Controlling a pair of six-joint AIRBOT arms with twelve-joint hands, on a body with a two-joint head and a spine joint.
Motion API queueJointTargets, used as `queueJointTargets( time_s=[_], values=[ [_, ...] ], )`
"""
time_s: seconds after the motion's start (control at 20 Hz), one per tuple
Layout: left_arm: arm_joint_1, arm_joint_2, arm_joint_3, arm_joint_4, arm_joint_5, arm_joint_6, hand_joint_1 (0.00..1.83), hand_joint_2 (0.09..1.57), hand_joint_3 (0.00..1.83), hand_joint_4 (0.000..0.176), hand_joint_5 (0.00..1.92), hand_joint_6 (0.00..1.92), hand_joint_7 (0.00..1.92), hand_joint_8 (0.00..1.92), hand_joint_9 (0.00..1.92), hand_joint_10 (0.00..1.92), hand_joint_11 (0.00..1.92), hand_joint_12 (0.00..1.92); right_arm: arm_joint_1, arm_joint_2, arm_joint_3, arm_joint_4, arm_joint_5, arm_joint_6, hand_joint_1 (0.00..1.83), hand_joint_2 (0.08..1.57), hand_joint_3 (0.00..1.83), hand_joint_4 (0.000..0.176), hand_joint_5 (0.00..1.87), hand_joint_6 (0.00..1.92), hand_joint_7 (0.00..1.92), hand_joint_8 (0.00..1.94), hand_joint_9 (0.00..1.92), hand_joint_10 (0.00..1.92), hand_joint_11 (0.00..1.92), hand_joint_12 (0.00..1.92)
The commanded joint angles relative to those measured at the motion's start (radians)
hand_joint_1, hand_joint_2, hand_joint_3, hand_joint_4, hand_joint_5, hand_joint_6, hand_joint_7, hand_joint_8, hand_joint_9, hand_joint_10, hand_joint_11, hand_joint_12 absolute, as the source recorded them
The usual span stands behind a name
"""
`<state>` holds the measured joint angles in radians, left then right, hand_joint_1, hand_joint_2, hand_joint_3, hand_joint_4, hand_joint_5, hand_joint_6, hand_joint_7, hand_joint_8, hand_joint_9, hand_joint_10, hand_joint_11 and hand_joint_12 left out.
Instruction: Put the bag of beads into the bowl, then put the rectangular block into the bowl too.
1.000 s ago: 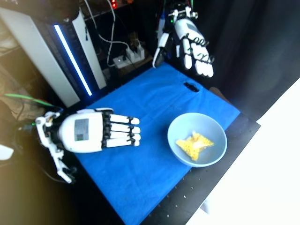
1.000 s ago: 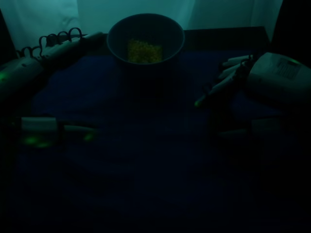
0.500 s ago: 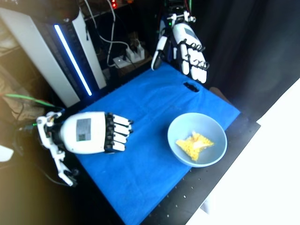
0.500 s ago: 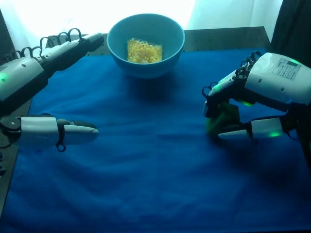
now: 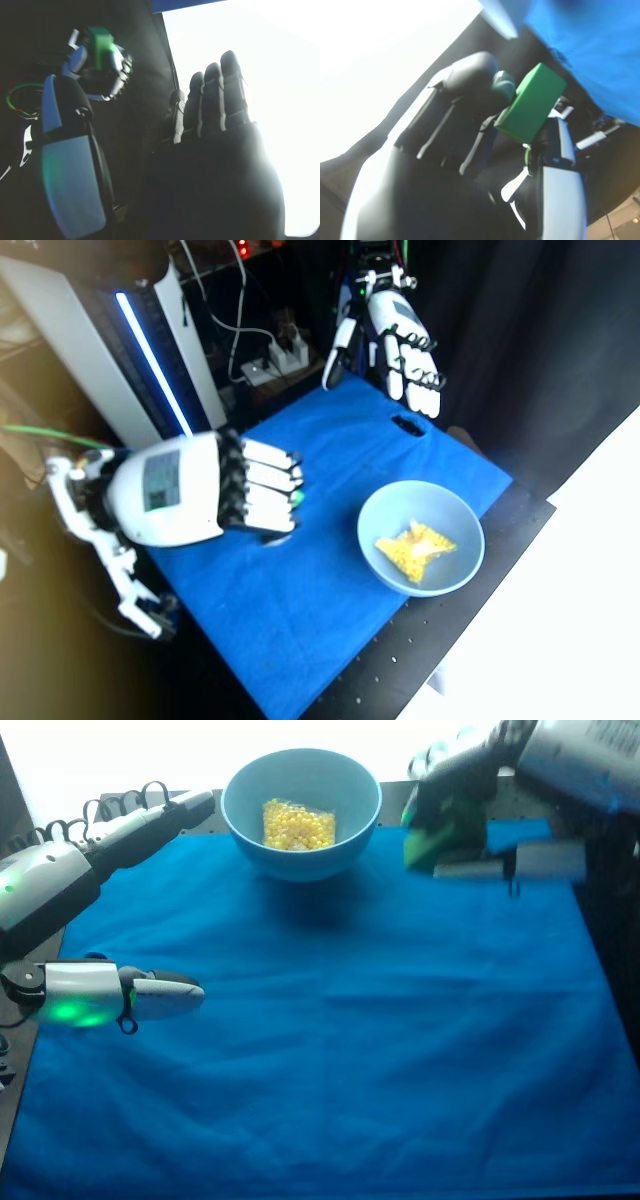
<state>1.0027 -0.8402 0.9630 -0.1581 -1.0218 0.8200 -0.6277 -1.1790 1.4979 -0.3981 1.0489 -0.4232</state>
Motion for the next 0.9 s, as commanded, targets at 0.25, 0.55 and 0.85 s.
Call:
queueJointTargets(
  time_s=[0.25, 0.55, 0.85],
  values=[
    [-0.008, -0.019, 0.013, -0.007, -0.142, -0.005, 0.84, 0.93, 0.0, 0.129, 0.02, 0.0, 0.09, 0.0, 0.09, 0.01, 0.0, 0.33, 0.155, -0.201, 0.185, 0.082, 0.028, -0.003, 1.28, 1.07, 0.0, 0.0, 1.04, 0.66, 1.17, 0.92, 1.25, 0.99, 1.09, 1.41],
    [-0.02, -0.051, 0.04, -0.009, -0.154, -0.015, 0.83, 0.93, 0.0, 0.117, 0.02, 0.0, 0.13, 0.0, 0.18, 0.02, 0.0, 0.52, 0.215, -0.395, 0.389, 0.076, -0.133, -0.003, 1.17, 1.08, 0.0, 0.0, 1.05, 0.85, 1.41, 0.35, 1.29, 0.99, 1.14, 1.45],
    [-0.029, -0.058, 0.045, -0.009, -0.168, -0.022, 0.74, 0.94, 0.0, 0.133, 0.03, 0.0, 0.15, 0.0, 0.21, 0.0, 0.0, 0.53, 0.214, -0.41, 0.417, 0.07, -0.179, -0.003, 0.83, 0.94, 0.0, 0.116, 0.26, 0.0, 0.54, 0.0, 0.62, 0.02, 0.38, 0.67]
  ],
)
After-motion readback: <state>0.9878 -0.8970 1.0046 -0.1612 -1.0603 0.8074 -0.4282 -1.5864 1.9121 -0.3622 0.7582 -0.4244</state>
